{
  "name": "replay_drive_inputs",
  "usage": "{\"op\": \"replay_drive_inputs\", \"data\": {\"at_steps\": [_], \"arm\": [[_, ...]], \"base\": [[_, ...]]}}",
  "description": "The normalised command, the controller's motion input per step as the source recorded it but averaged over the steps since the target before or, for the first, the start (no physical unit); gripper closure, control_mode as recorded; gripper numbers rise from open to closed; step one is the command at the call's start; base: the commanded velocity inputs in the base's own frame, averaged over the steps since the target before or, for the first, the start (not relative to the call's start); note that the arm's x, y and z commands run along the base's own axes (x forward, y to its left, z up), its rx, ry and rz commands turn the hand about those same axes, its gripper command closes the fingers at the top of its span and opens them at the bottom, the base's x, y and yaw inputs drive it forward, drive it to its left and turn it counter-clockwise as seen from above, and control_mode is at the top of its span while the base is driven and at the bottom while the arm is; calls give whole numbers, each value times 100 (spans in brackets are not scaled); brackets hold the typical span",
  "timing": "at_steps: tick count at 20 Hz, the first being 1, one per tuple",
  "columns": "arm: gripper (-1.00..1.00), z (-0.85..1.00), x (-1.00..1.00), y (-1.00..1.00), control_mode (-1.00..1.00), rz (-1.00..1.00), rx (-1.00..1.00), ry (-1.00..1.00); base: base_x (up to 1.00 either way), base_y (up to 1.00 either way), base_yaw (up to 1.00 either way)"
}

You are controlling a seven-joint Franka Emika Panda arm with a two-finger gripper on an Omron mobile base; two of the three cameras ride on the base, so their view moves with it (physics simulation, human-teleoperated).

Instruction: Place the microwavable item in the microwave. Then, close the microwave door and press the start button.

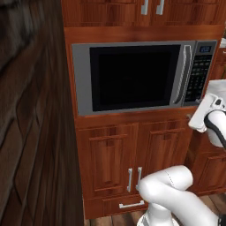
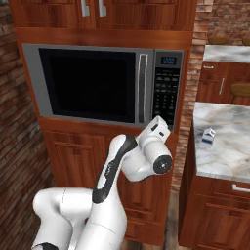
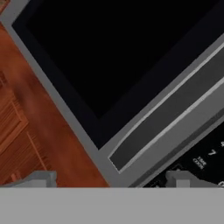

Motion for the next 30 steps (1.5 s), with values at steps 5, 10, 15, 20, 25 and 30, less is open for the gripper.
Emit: {"op": "replay_drive_inputs", "data": {"at_steps": [5,10,15,20,25,30], "arm": [[-100,-24,43,0,-100,11,1,0],[-100,-22,34,0,-100,8,1,1],[-100,-6,27,0,-100,6,1,2],[-100,0,11,-9,-100,3,1,0],[-100,-1,0,-14,-100,0,1,0],[-100,-10,14,-2,-100,0,0,1]], "base": [[0,0,0],[0,0,0],[0,0,0],[0,0,0],[0,0,0],[0,0,0]]}}
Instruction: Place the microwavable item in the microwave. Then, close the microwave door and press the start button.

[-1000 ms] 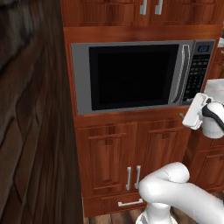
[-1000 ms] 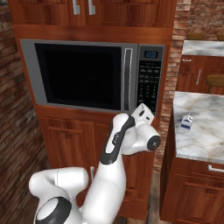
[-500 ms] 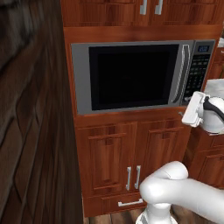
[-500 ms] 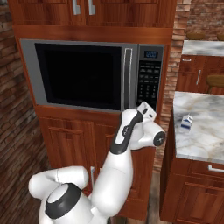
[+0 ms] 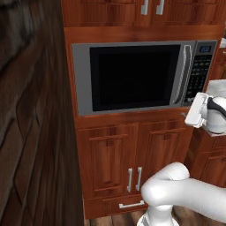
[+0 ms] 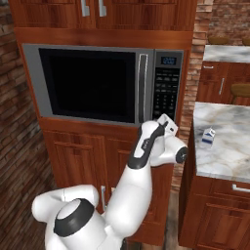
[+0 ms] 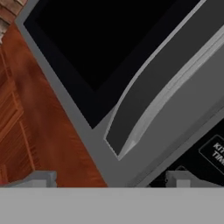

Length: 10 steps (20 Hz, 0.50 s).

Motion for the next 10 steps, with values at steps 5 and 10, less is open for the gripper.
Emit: {"op": "replay_drive_inputs", "data": {"at_steps": [5,10], "arm": [[-100,-13,31,0,-100,0,0,1],[-100,-8,25,-3,-100,0,1,0]], "base": [[0,0,0],[0,0,0]]}}
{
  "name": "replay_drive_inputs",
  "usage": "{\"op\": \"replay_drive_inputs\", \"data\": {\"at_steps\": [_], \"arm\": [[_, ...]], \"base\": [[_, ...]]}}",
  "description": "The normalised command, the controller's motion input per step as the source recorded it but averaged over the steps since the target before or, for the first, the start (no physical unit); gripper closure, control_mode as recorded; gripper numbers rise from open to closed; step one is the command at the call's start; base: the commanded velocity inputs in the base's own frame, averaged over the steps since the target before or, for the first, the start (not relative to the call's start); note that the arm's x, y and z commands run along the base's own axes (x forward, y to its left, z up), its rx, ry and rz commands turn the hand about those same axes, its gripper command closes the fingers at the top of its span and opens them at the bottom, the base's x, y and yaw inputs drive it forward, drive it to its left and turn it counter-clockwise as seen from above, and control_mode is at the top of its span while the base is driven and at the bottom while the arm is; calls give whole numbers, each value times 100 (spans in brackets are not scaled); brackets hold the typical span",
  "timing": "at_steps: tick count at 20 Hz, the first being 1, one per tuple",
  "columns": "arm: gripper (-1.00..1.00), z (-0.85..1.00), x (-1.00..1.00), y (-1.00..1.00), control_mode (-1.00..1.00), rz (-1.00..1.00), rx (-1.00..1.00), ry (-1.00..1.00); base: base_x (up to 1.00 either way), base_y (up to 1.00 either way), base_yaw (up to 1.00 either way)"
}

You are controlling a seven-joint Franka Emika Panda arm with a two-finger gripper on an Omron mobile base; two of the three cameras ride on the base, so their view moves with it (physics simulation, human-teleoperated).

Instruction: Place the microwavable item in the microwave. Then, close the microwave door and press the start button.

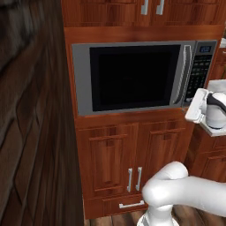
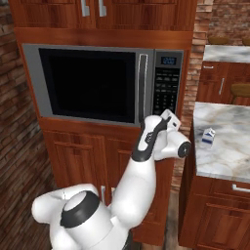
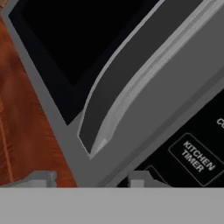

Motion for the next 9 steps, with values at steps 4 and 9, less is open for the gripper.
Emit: {"op": "replay_drive_inputs", "data": {"at_steps": [4,9], "arm": [[-100,-9,23,-1,-100,0,0,0],[-100,-18,21,0,-100,0,0,0]], "base": [[0,0,0],[0,0,0]]}}
